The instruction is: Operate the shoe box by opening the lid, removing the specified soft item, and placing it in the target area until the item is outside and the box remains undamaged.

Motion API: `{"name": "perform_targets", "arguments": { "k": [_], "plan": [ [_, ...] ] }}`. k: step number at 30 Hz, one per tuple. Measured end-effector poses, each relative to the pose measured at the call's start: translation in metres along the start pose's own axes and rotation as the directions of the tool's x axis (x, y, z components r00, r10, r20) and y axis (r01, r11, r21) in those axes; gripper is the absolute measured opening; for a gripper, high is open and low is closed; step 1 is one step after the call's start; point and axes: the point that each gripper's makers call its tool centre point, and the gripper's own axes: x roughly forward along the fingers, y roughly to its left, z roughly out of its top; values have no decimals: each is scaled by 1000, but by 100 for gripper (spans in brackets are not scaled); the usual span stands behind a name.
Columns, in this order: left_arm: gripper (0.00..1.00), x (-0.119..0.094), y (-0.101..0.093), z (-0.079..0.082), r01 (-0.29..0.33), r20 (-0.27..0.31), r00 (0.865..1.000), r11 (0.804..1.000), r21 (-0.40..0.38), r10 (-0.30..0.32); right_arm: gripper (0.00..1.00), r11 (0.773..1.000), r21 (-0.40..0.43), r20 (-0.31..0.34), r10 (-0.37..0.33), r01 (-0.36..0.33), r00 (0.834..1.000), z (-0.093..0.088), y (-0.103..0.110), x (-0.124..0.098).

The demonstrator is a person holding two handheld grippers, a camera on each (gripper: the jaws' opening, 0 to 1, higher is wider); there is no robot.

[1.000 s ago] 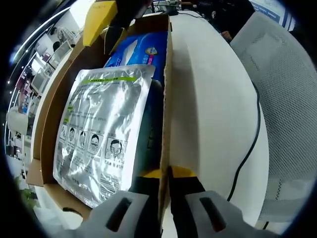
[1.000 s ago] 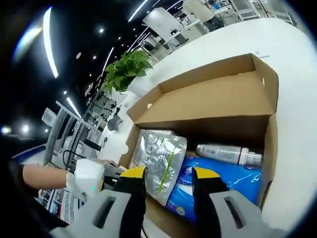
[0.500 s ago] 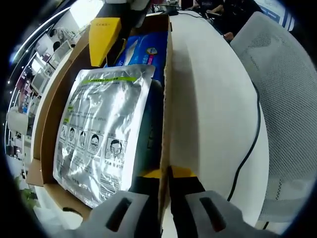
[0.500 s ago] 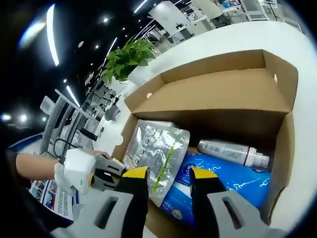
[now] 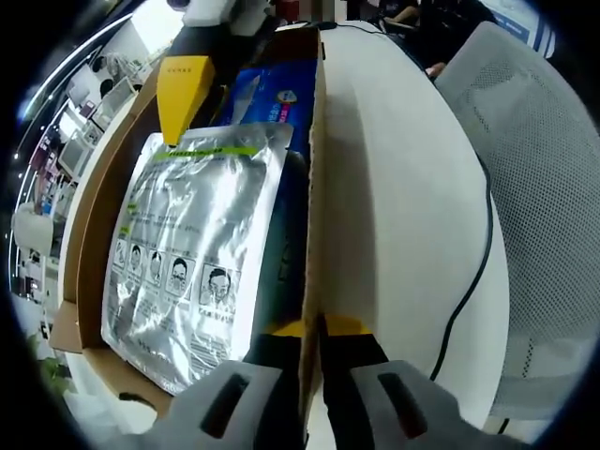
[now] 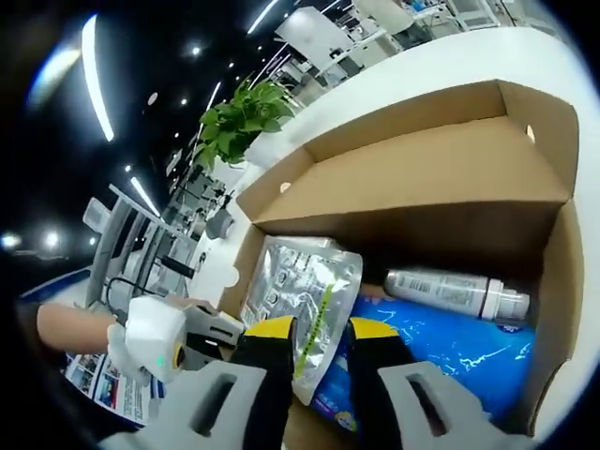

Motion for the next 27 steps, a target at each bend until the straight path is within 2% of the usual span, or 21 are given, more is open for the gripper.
{"name": "perform_targets", "arguments": {
  "k": [2,7,13,15,16,18,21,27],
  "plan": [
    [2,0,0,0,1,1,1000,1000,2,-1,16,999,34,7,8,-8,1000,0,0,-2],
    [2,0,0,-1,0,2,1000,1000,3,0,10,987,140,36,78,-82,996,4,8,-9],
    [2,1,1,-1,0,4,1000,1000,7,0,6,978,156,73,128,-138,989,11,16,-12],
    [2,1,1,-1,2,3,1000,1000,6,-2,6,960,195,111,182,-201,977,18,26,-13],
    [2,1,2,-1,2,3,1000,1000,6,-2,6,943,218,128,228,-251,965,20,35,-14],
    [2,1,2,-1,1,4,1000,1000,8,-1,7,920,252,107,281,-300,954,16,47,-13],
    [2,1,3,-1,0,3,1000,1000,7,0,12,941,207,108,250,-268,962,16,57,-2],
    [2,0,3,0,-3,4,1000,1000,8,3,14,952,230,55,193,-201,980,8,47,11]
  ]
}}
